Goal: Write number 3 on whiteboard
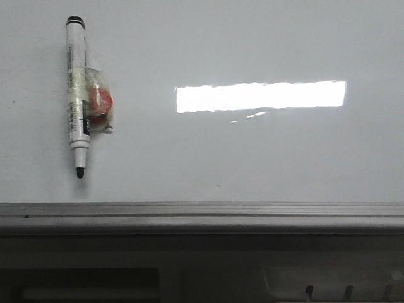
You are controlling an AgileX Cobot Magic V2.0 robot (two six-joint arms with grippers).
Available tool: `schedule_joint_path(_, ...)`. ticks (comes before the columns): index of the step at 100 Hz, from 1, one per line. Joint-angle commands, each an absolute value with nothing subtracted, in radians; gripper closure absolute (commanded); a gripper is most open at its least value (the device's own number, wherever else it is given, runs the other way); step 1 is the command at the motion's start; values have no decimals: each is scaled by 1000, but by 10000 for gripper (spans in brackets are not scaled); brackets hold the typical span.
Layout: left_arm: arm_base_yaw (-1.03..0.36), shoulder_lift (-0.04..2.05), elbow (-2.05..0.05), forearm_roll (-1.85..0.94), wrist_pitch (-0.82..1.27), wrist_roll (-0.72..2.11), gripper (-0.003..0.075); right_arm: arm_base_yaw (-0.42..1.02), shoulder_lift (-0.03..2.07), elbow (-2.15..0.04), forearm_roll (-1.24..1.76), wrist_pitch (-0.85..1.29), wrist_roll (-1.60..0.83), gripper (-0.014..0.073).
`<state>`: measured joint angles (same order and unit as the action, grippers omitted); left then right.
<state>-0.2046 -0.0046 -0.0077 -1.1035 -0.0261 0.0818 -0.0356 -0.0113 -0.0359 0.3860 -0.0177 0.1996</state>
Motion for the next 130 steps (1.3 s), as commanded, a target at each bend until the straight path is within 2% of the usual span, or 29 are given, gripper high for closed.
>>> schedule_joint_path(1,-201,-3,-80,-996,32,99,741,-40,5,-167,357,53,166,655)
schedule_joint_path(14,-201,144,-244,-696,239,104,739,-29,102,-345,289,313,-15,654)
schedule_joint_path(21,-201,260,-348,-553,360,106,708,-18,173,-434,291,423,-111,641)
schedule_joint_path(27,-201,360,-428,-475,449,108,622,-9,231,-492,291,487,-138,606)
schedule_joint_path(40,-201,582,-577,-485,603,192,374,5,346,-575,307,570,-140,421)
schedule_joint_path(45,-201,654,-614,-530,644,247,332,9,374,-592,321,583,-140,348)
schedule_joint_path(53,-201,751,-657,-656,695,377,336,24,400,-597,349,588,-140,276)
schedule_joint_path(71,-266,911,-702,-875,695,479,336,64,405,-596,357,593,-140,280)
schedule_joint_path(98,-444,1071,-708,-873,608,479,336,87,403,-596,357,593,-140,280)
schedule_joint_path(114,-477,1129,-708,-873,524,470,338,87,403,-596,358,593,-140,280)
schedule_joint_path(122,-477,1153,-708,-871,509,470,369,87,403,-596,362,593,-140,280)
schedule_joint_path(130,-477,1179,-708,-871,499,470,437,88,403,-596,393,581,-142,280)
